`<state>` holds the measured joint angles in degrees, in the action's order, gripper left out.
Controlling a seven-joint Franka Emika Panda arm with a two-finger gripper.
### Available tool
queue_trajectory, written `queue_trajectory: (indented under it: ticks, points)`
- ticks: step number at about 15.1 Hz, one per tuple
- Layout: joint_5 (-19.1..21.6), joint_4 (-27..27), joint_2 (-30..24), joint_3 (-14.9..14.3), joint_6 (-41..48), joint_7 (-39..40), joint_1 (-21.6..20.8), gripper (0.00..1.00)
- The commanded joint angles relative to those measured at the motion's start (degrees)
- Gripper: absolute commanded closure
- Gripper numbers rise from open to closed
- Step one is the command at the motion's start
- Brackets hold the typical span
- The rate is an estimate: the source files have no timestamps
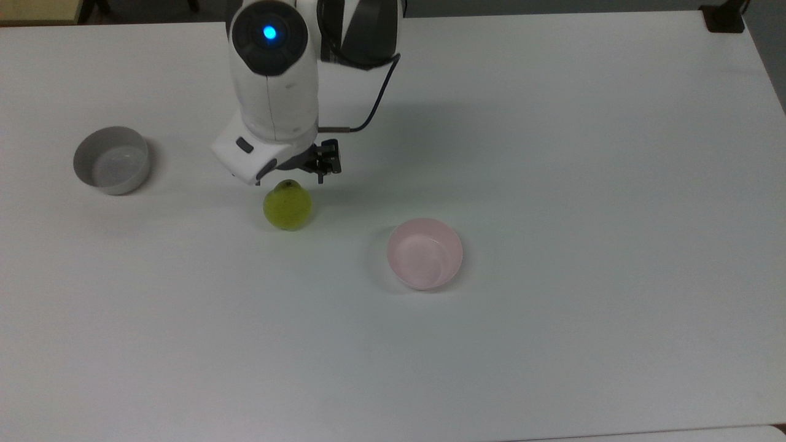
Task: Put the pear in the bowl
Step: 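Lower the gripper around the green pear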
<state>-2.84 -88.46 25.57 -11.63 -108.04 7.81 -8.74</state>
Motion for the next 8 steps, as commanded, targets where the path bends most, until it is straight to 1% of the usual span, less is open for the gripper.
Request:
queue_trajectory:
  ticks: [1,3,5,7,8]
  points:
    - [-1.81,0.49,3.16,-0.50,-2.35,1.24,-0.93,0.00]
    - [-3.39,-0.48,4.39,-0.42,-3.40,1.24,-0.93,0.00]
    - [-3.75,-1.97,5.01,-0.50,-5.51,1.24,-0.93,0.00]
    - [-4.01,-2.06,5.45,-0.50,-5.78,1.24,-1.02,0.00]
    - [-4.54,-2.06,5.45,-0.42,-5.78,1.33,-1.02,0.19]
